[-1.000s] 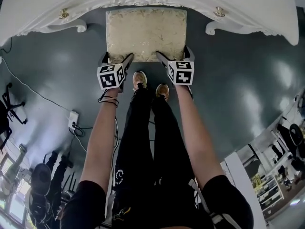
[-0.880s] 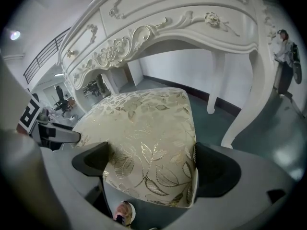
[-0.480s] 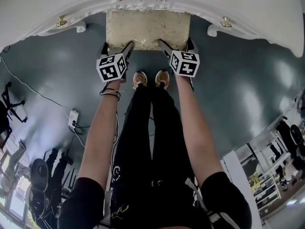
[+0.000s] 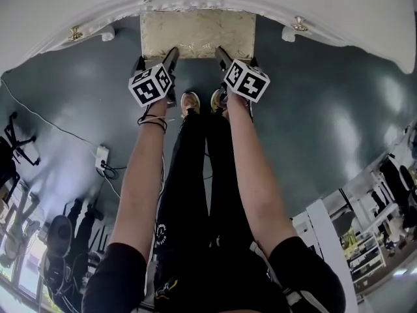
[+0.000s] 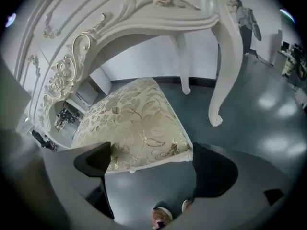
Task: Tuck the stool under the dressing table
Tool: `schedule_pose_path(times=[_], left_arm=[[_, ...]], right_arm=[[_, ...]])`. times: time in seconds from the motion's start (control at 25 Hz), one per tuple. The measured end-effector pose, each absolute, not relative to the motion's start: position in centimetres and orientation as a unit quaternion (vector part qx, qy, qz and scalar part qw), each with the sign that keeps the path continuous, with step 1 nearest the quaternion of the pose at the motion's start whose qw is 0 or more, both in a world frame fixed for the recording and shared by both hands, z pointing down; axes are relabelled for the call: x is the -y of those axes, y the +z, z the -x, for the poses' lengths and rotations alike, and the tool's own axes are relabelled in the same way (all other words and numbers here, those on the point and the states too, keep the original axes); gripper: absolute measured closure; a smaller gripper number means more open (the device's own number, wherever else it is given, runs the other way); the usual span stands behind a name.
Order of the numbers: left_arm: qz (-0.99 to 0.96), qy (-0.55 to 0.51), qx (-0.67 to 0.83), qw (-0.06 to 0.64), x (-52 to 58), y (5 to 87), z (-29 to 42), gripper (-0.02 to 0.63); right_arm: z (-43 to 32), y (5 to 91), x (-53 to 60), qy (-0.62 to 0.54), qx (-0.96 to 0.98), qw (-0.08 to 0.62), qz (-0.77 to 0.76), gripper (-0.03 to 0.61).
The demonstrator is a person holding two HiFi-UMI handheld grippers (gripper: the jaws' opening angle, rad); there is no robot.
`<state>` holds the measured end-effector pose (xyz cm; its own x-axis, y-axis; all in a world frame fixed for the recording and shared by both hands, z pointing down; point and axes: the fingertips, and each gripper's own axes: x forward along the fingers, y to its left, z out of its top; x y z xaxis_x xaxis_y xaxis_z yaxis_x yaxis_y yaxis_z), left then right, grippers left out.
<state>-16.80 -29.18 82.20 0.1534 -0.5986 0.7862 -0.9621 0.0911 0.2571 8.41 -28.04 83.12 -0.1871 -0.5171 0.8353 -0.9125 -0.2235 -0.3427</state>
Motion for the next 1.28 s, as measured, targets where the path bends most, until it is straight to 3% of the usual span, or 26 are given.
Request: schedule_pose_path(times=[0.16,0.2,0.64,0.8,0.96,1.28], left_arm=[[-0.605,0.202,0.63,0.443,28.7,82.2,17.0,0.115],[-0.602,0.201,0.635,0.441,28.8,82.1,17.1,0.114],[-0.611,0.164,0.663,0.401,34.9,82.1,16.6,0.114],[-0.629,0.173,0.661,0.372,35.8,81.6,16.2,0.114],[-0.625,0.205,0.675,0.334,35.6,80.3,16.1,0.117],[-0.609,0.203,0.693,0.327,34.3,81.2,16.1,0.121]], right_arm=[[-7.6,84.1,26.9,0.565,0.553,0.138,-0.596,0.043],[-7.4,84.1,27.2,0.565,0.557,0.135,-0.593,0.066],[-8.0,84.0,34.2,0.527,0.593,0.117,-0.598,0.075],[-8.6,82.9,33.8,0.47,0.626,0.166,-0.6,0.079],[-7.9,81.6,33.9,0.411,0.657,0.22,-0.593,0.187],[-7.5,81.9,34.2,0.396,0.654,0.236,-0.6,0.189]])
